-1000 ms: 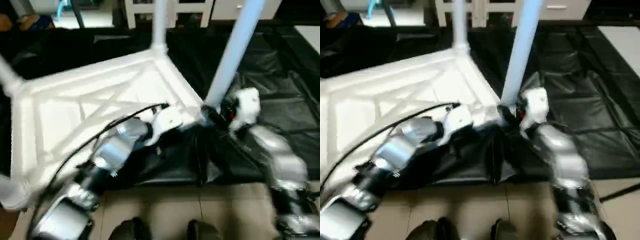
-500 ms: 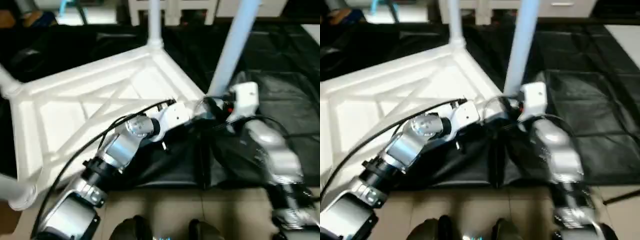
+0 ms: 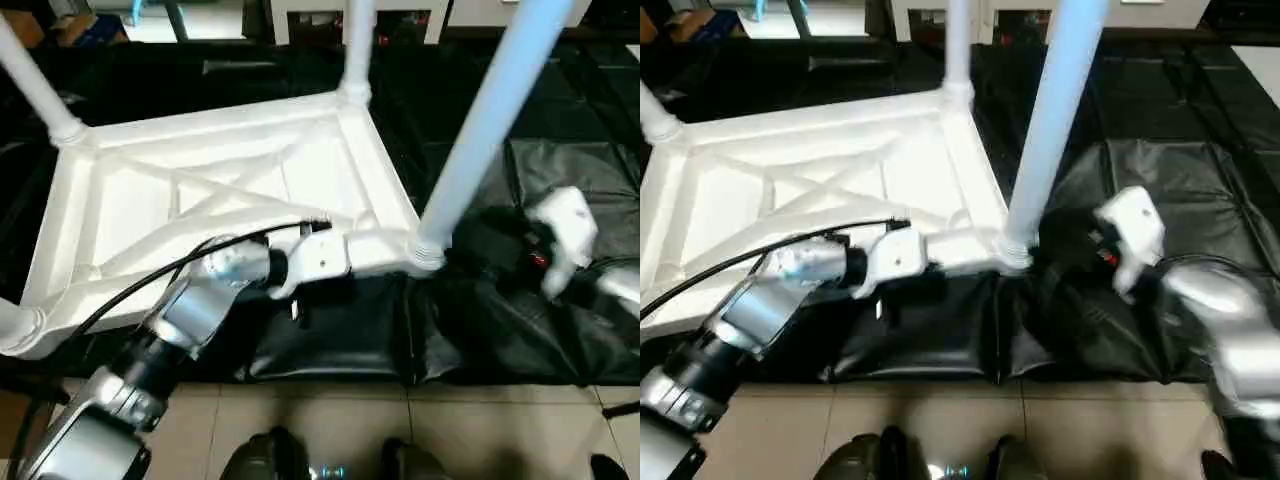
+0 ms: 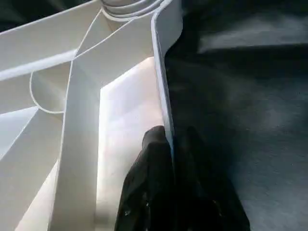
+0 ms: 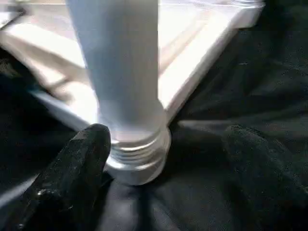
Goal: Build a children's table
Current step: Rotate leg to tighten
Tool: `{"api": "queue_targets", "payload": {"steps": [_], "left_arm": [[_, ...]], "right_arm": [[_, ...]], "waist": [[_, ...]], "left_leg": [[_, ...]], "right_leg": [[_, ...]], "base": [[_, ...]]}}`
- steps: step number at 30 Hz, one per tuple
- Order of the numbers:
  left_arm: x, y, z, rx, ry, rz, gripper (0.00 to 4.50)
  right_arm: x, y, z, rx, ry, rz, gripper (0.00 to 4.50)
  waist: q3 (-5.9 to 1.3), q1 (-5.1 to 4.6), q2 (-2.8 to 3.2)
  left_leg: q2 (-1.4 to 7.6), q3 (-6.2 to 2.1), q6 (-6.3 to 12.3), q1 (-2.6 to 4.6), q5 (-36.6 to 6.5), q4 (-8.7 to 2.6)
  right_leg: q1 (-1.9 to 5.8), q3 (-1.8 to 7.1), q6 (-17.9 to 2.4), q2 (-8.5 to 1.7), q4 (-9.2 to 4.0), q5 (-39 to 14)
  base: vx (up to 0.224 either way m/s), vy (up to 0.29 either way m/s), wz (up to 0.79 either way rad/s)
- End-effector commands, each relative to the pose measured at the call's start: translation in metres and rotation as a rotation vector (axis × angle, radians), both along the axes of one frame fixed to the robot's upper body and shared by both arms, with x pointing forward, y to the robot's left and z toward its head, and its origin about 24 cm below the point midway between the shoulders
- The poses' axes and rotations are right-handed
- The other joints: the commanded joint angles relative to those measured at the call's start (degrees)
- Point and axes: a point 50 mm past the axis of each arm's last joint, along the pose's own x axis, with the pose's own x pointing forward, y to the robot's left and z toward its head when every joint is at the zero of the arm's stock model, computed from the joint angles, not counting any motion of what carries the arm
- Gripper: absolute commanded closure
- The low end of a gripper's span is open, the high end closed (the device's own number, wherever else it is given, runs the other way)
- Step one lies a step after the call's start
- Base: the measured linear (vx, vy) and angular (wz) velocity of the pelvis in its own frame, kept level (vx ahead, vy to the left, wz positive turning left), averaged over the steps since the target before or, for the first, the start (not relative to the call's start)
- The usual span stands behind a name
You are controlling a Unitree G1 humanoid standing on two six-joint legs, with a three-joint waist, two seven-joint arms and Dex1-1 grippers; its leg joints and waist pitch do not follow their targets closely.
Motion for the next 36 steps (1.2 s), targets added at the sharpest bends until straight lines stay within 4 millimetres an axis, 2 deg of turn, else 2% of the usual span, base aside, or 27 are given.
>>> {"api": "queue_targets", "payload": {"steps": [1, 4, 5, 6, 7, 9, 10, 13, 15, 16, 18, 19, 23, 26, 27, 29, 34, 35, 36], "left_arm": [[-0.013, -0.007, -0.014, 0.012, 0.052, -0.085, 4.5], [-0.015, -0.008, -0.016, 0.016, 0.062, -0.104, 4.5], [-0.016, -0.008, -0.016, 0.019, 0.063, -0.111, 4.5], [-0.017, -0.008, -0.016, 0.021, 0.064, -0.115, 4.5], [-0.018, -0.01, -0.017, 0.024, 0.063, -0.124, 4.5], [-0.018, -0.01, -0.017, 0.027, 0.06, -0.128, 4.5], [-0.018, -0.011, -0.017, 0.026, 0.059, -0.13, 4.5], [-0.02, -0.013, -0.016, 0.017, 0.061, -0.139, 4.5], [-0.02, -0.013, -0.016, 0.017, 0.062, -0.142, 4.5], [-0.021, -0.013, -0.016, 0.018, 0.065, -0.148, 4.5], [-0.021, -0.013, -0.016, 0.018, 0.067, -0.15, 4.5], [-0.021, -0.013, -0.015, 0.018, 0.067, -0.151, 4.5], [-0.021, -0.012, -0.015, 0.019, 0.067, -0.149, 4.5], [-0.021, -0.012, -0.015, 0.019, 0.067, -0.148, 4.5], [-0.021, -0.012, -0.014, 0.019, 0.067, -0.147, 4.5], [-0.021, -0.012, -0.015, 0.019, 0.067, -0.145, 4.5], [-0.023, -0.012, -0.016, 0.02, 0.071, -0.149, 4.5], [-0.023, -0.012, -0.016, 0.022, 0.071, -0.149, 4.5], [-0.023, -0.012, -0.016, 0.024, 0.072, -0.149, 4.5]], "right_arm": [[-0.005, 0.002, 0.006, 0.014, 0.006, 0.075, 0.4], [-0.006, 0.004, 0.007, 0.031, 0.012, 0.128, 0.4], [-0.007, 0.007, 0.007, 0.035, 0.012, 0.156, 0.4], [-0.007, 0.008, 0.007, 0.037, 0.012, 0.17, 0.4], [-0.008, 0.013, 0.006, 0.018, 0.02, 0.214, 0.4], [-0.006, 0.014, 0.005, 0.0, 0.02, 0.211, 0.4], [-0.003, 0.013, 0.004, -0.008, 0.012, 0.198, 0.4], [0.01, 0.015, 0.001, -0.024, -0.012, 0.15, 0.4], [0.013, 0.015, -0.001, -0.025, -0.011, 0.147, 0.4], [0.016, 0.017, -0.003, -0.024, -0.005, 0.149, 0.4], [0.018, 0.017, -0.004, -0.025, -0.002, 0.149, 0.4], [0.02, 0.017, -0.006, -0.027, 0.003, 0.148, 0.4], [0.022, 0.019, -0.007, -0.006, 0.019, 0.166, 0.4], [0.024, 0.02, -0.007, 0.022, 0.028, 0.188, 0.76], [0.024, 0.02, -0.007, 0.032, 0.032, 0.199, 0.78], [0.025, 0.02, -0.005, 0.048, 0.029, 0.205, 1.0], [0.024, 0.02, -0.004, 0.067, 0.022, 0.208, 1.35], [0.024, 0.02, -0.005, 0.069, 0.022, 0.208, 1.45], [0.024, 0.02, -0.005, 0.075, 0.021, 0.205, 1.53]], "waist": [[-3.75, -0.13, -1.39], [-3.95, -0.15, -1.46], [-4.07, -0.15, -1.7], [-4.16, -0.08, -1.53], [-4.4, -0.06, -1.69], [-4.45, -0.05, -1.62], [-4.7, -0.01, -1.67], [-4.88, -0.01, -1.66], [-4.82, 0.04, -1.62], [-5.04, 0.14, -1.62], [-5.07, 0.29, -1.61], [-5.23, 0.36, -1.83], [-5.23, 0.4, -1.77], [-5.25, 0.44, -1.76], [-4.98, 0.43, -1.65], [-4.96, 0.45, -1.68], [-5.09, 0.49, -1.65], [-5.08, 0.58, -1.36], [-5.13, 0.52, -1.46]], "left_leg": [[4.38, -2.04, 7.39, 2.48, -10.47, -3.63], [4.31, -2.01, 6.54, 2.54, -10.82, -3.61], [4.3, -1.99, 6.74, 2.51, -10.47, -3.55], [4.37, -2.03, 7.2, 2.46, -9.19, -3.47], [4.34, -1.98, 7.79, 2.46, -7.99, -3.32], [4.3, -1.96, 8.44, 2.39, -6.74, -3.2], [4.28, -1.92, 9.12, 2.42, -5.39, -3.02], [4.13, -1.8, 9.4, 2.37, -4.62, -2.8], [4.16, -1.79, 9.32, 2.35, -4.77, -2.82], [4.15, -1.8, 9.63, 2.36, -3.9, -2.67], [4.2, -1.76, 10.03, 2.33, -3.4, -2.56], [4.16, -1.74, 10.33, 2.32, -2.77, -2.48], [4.13, -1.73, 10.73, 2.23, -2.77, -2.36], [4.11, -1.71, 10.95, 2.18, -2.52, -2.24], [4.06, -1.73, 11.03, 2.04, -2.76, -2.27], [4.14, -1.74, 10.93, 2.12, -3.23, -2.3], [4.14, -1.79, 11.0, 2.07, -2.76, -2.23], [4.14, -1.86, 10.96, 2.07, -2.77, -2.25], [4.11, -1.82, 10.9, 2.05, -2.91, -2.23]], "right_leg": [[2.28, 1.65, -14.86, -3.3, -3.79, -6.48], [2.25, 1.7, -14.67, -3.43, -3.94, -8.03], [2.34, 1.71, -14.71, -3.45, -3.9, -7.49], [2.33, 1.7, -14.84, -3.45, -3.65, -5.89], [2.39, 1.62, -15.14, -3.35, -3.41, -4.1], [2.4, 1.59, -15.39, -3.29, -3.18, -2.35], [2.45, 1.53, -15.76, -3.26, -2.95, -0.69], [2.41, 1.47, -16.31, -3.28, -2.81, -0.44], [2.4, 1.49, -16.39, -3.23, -2.84, -0.83], [2.53, 1.45, -16.73, -3.22, -2.55, 0.41], [2.55, 1.5, -16.75, -3.23, -2.47, 1.38], [2.64, 1.45, -16.83, -3.14, -2.31, 2.14], [2.68, 1.43, -16.94, -3.16, -2.22, 1.89], [2.68, 1.44, -17.11, -3.14, -2.13, 2.41], [2.62, 1.42, -17.04, -3.1, -2.17, 2.22], [2.57, 1.43, -17.05, -3.11, -2.22, 1.62], [2.63, 1.38, -17.25, -3.08, -2.08, 2.25], [2.61, 1.35, -17.27, -3.1, -2.06, 2.14], [2.64, 1.34, -17.33, -3.09, -2.08, 2.14]], "base": [[0.0, 0.0, 0.0], [0.0, 0.0, 0.0], [0.0, 0.0, 0.0], [0.0, 0.0, 0.0], [0.0, 0.0, 0.0], [0.0, 0.0, 0.0], [0.0, 0.0, 0.0], [0.0, 0.0, 0.0], [0.0, 0.0, 0.0], [0.0, 0.0, 0.0], [0.0, 0.0, 0.0], [0.0, 0.0, 0.0], [0.0, 0.0, 0.0], [0.0, 0.0, 0.0], [0.0, 0.0, 0.0], [0.0, 0.0, 0.0], [0.0, 0.0, 0.0], [0.0, 0.0, 0.0], [0.0, 0.0, 0.0]]}}
